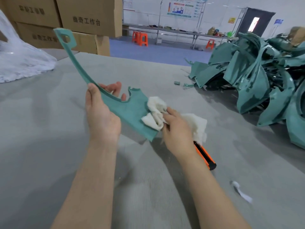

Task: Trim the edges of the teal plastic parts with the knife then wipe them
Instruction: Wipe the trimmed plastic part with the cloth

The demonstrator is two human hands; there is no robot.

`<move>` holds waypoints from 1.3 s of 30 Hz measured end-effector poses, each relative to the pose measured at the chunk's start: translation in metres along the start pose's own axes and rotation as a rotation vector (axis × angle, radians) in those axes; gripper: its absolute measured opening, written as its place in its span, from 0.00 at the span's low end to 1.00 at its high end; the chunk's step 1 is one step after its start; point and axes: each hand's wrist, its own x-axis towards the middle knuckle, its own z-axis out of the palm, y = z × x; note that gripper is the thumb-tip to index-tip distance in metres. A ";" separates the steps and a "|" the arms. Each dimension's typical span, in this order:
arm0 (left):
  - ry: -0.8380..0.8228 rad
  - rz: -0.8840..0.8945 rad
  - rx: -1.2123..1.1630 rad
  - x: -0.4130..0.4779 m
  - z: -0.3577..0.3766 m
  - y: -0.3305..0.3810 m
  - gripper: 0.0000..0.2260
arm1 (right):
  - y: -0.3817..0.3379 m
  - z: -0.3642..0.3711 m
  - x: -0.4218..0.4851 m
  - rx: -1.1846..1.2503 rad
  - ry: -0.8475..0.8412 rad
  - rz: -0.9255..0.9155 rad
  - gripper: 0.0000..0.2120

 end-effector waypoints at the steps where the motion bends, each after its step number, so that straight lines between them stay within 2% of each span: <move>1: 0.001 -0.004 0.010 0.001 -0.001 -0.001 0.14 | 0.007 -0.003 0.004 -0.012 0.025 0.076 0.12; 4: -0.015 -0.024 0.009 0.000 0.003 -0.006 0.15 | 0.020 -0.016 0.011 0.081 0.262 0.280 0.08; 6: -0.040 -0.045 -0.005 0.000 0.003 -0.007 0.15 | 0.021 -0.023 0.010 0.257 0.404 0.266 0.10; 7: -0.060 -0.057 -0.004 0.000 0.003 -0.007 0.15 | 0.018 -0.027 0.009 0.339 0.405 0.198 0.10; 8: -0.079 -0.064 0.004 0.000 0.002 -0.006 0.15 | 0.013 -0.029 0.007 0.388 0.334 0.120 0.11; 10: -0.115 -0.071 0.029 0.002 0.000 -0.005 0.15 | 0.009 -0.030 0.004 0.357 0.057 0.056 0.18; 12: -0.145 -0.062 0.102 0.003 -0.001 -0.006 0.15 | 0.010 -0.029 0.004 0.243 -0.177 0.079 0.23; 13: -0.149 -0.059 0.156 0.004 -0.001 -0.007 0.15 | 0.012 -0.029 0.004 0.227 -0.199 0.108 0.21; 15: -0.131 -0.053 0.239 0.005 0.000 -0.012 0.15 | 0.013 -0.027 0.007 0.285 -0.058 0.178 0.14; 17: -0.123 -0.061 0.335 0.005 0.000 -0.020 0.15 | 0.013 -0.027 0.011 0.270 0.141 0.245 0.15; 20: -0.198 -0.245 0.524 -0.004 0.000 -0.034 0.18 | 0.018 -0.027 0.015 0.274 0.318 0.358 0.16; 22: -0.322 -0.330 0.576 -0.013 0.000 -0.046 0.14 | 0.024 -0.027 0.014 0.230 0.365 0.392 0.18; 25: -0.368 -0.236 0.649 -0.021 0.005 -0.055 0.05 | 0.032 -0.028 0.016 0.270 0.361 0.439 0.17; 28: -0.428 -0.178 0.695 -0.021 0.006 -0.053 0.04 | 0.039 -0.032 0.020 0.310 0.430 0.536 0.19; 30: -0.411 -0.160 0.706 -0.019 0.005 -0.049 0.06 | 0.046 -0.037 0.021 0.286 0.562 0.584 0.18; 32: -0.356 -0.113 0.741 -0.017 0.004 -0.048 0.07 | 0.045 -0.043 0.018 0.355 0.712 0.508 0.15; 33: -0.349 -0.083 0.780 -0.017 0.005 -0.048 0.07 | 0.038 -0.043 0.015 0.420 0.716 0.396 0.14; 34: -0.364 -0.063 0.817 -0.019 0.006 -0.049 0.06 | 0.031 -0.041 0.012 0.442 0.642 0.240 0.13; 36: -0.461 -0.030 0.882 -0.023 0.008 -0.050 0.04 | 0.017 -0.025 0.010 0.268 0.351 -0.038 0.14; 37: -0.520 -0.021 0.913 -0.026 0.009 -0.048 0.05 | 0.015 -0.017 0.011 0.148 0.217 -0.081 0.18; 39: -0.597 -0.057 0.934 -0.026 0.008 -0.043 0.07 | 0.016 -0.011 0.016 0.078 0.126 0.027 0.22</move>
